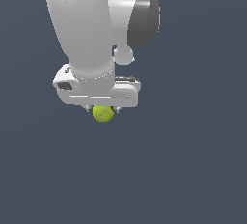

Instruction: Pick up the object and move it to a goal position.

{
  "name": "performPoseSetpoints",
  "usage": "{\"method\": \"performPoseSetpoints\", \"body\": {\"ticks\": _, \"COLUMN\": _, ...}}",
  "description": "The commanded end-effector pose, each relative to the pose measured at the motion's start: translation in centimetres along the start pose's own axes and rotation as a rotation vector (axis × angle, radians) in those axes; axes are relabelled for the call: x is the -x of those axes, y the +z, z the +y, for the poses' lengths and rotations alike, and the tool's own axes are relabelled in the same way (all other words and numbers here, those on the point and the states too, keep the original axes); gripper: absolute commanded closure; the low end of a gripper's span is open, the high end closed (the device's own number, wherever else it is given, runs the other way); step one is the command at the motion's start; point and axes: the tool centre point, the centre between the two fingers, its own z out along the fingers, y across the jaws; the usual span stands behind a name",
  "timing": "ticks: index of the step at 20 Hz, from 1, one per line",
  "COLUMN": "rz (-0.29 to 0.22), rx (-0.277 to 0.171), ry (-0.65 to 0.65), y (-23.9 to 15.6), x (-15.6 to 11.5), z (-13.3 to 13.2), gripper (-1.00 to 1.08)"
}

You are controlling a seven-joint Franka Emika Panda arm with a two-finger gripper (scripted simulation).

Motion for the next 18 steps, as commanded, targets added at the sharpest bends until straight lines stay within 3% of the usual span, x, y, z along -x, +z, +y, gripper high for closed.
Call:
{"method": "performPoseSetpoints", "body": {"ticks": 1, "rz": 0.001, "rx": 0.0, "ry": 0.0, "y": -1.4, "x": -0.7, "z": 0.6, "gripper": 1.08}}
{"method": "performPoseSetpoints", "body": {"ticks": 18, "rz": 0.001, "rx": 0.001, "ry": -0.001, "y": -6.8, "x": -4.0, "z": 3.4, "gripper": 1.08}}
